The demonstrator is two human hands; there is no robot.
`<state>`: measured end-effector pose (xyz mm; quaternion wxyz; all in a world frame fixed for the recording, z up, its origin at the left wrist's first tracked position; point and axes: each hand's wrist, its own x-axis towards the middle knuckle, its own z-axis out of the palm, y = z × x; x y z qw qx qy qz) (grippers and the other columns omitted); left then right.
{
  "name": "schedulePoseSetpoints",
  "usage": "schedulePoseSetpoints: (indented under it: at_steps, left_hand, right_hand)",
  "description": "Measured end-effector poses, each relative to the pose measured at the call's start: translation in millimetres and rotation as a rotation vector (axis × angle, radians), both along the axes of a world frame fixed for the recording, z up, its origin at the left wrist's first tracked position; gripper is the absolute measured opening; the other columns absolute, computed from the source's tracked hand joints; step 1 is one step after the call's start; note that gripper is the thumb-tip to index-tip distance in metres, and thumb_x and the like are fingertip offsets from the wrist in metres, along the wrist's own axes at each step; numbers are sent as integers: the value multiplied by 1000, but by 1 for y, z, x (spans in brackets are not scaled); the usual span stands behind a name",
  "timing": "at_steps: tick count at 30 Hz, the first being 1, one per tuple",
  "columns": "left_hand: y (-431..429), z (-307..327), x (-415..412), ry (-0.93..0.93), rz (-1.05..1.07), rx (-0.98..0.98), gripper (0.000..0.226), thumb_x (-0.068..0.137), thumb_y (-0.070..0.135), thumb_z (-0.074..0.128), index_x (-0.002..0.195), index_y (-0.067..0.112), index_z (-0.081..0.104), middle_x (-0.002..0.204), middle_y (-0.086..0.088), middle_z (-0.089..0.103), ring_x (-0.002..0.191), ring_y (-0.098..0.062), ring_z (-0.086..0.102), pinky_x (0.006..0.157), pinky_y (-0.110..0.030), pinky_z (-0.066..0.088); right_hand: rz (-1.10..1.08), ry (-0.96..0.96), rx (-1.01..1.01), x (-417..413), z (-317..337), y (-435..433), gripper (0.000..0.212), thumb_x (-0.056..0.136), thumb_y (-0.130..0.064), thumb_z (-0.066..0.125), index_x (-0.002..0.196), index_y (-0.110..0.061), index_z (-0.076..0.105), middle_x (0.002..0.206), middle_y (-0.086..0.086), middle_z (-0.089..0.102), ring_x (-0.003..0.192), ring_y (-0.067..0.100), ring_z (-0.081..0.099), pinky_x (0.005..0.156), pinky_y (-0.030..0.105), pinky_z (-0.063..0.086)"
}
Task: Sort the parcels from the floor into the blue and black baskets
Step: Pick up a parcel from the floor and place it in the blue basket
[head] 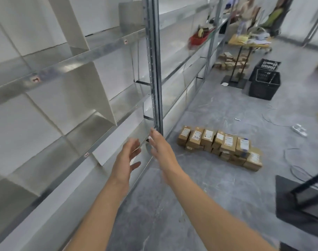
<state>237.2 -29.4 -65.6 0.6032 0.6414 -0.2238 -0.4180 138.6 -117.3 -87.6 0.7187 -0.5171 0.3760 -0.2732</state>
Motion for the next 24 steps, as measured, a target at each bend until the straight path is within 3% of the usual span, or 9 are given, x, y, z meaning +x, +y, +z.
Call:
schedulePoseSetpoints:
  at_steps: [3, 6, 8, 13, 17, 24]
  left_hand:
    - [-48, -17, -2, 27, -70, 33, 39, 103, 59, 45, 121, 33, 69, 127, 15, 70, 123, -4, 62, 105, -42, 50]
    - [-99, -40, 4, 56, -133, 83, 42, 103, 56, 44, 124, 29, 69, 128, 12, 70, 121, -5, 63, 106, -42, 49]
    - [-134, -57, 13, 79, -169, 120, 47, 103, 57, 43, 131, 27, 67, 132, 11, 68, 122, -6, 62, 106, -42, 48]
    - [-221, -88, 41, 128, -254, 217, 48, 105, 55, 41, 139, 26, 59, 141, 10, 62, 125, -8, 59, 105, -42, 45]
    - [-278, -103, 58, 117, -330, 289, 50, 105, 55, 42, 142, 25, 56, 144, 7, 58, 126, -11, 57, 99, -39, 44]
    - [-377, -133, 64, 113, -415, 393, 55, 106, 54, 41, 147, 20, 53, 146, 3, 58, 125, -13, 58, 113, -47, 42]
  right_hand:
    - [-98, 31, 37, -9, -19, -39, 43, 102, -70, 45, 139, -53, 58, 143, -28, 57, 136, -1, 50, 115, 34, 31]
    - [-195, 82, 46, -8, -42, -80, 52, 99, -73, 45, 145, -51, 54, 153, -25, 50, 141, -1, 46, 123, 42, 33]
    - [-227, 110, 67, -4, -56, -110, 44, 99, -73, 44, 139, -55, 54, 154, -23, 49, 142, 1, 45, 121, 40, 35]
    - [-346, 204, 134, 9, -86, -186, 71, 99, -73, 45, 159, -35, 43, 163, -15, 42, 149, 7, 40, 127, 47, 28]
    - [-430, 246, 210, 13, -102, -235, 71, 101, -71, 42, 161, -33, 39, 165, -11, 39, 151, 14, 38, 126, 48, 27]
    - [-521, 258, 274, 3, -131, -327, 68, 106, -65, 40, 163, -29, 35, 165, -6, 40, 151, 16, 39, 127, 51, 27]
